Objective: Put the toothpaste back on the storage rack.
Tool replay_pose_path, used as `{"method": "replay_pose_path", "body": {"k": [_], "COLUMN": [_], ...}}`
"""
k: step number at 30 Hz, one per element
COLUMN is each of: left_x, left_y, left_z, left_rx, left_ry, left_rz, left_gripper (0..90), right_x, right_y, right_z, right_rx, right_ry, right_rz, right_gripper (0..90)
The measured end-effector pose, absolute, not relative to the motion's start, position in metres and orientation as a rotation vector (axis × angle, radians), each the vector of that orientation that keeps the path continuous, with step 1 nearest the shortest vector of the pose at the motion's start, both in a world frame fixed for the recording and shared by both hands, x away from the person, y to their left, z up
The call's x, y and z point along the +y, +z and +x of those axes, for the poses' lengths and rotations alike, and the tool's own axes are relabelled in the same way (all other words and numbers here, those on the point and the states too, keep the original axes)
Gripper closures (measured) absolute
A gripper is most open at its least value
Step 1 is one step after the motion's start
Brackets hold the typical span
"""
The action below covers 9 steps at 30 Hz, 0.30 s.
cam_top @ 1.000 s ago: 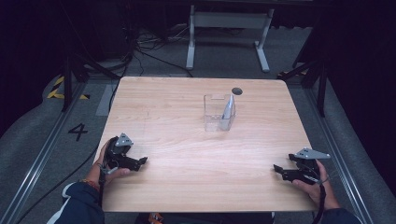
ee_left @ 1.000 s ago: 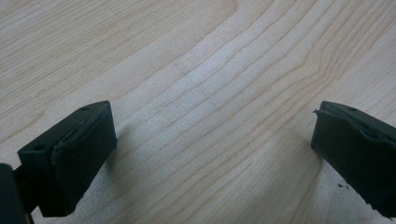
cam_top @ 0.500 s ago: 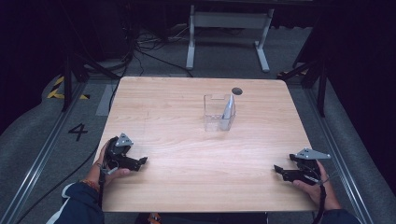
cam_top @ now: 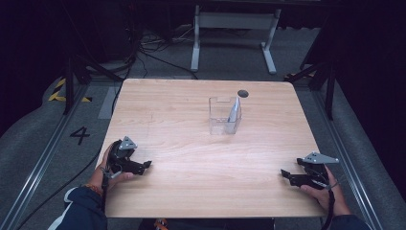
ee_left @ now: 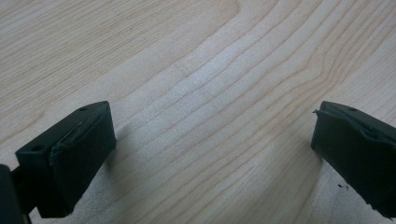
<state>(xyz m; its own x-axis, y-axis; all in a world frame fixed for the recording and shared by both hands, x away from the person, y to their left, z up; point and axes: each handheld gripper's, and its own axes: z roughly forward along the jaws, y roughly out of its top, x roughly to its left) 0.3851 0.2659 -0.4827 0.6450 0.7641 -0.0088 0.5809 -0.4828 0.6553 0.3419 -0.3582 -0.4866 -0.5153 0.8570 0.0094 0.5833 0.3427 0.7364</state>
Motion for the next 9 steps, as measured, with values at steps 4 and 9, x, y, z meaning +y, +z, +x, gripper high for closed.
{"method": "replay_pose_path", "body": {"k": [4, 9], "left_x": [0.2658, 0.2656], "left_y": [-0.4828, -0.4828], "left_z": [0.3852, 0.3850], "left_rx": [1.042, 1.045], "left_ry": [0.377, 0.377], "left_rz": [2.232, 2.231], "left_gripper": [0.3, 0.2], "right_x": [-0.3582, -0.3582], "right_y": [-0.4866, -0.4866], "right_z": [0.3418, 0.3418], "right_rx": [2.232, 2.232], "right_ry": [0.987, 0.987], "right_rz": [1.269, 1.270], "right_gripper": [14.8, 14.8]}}
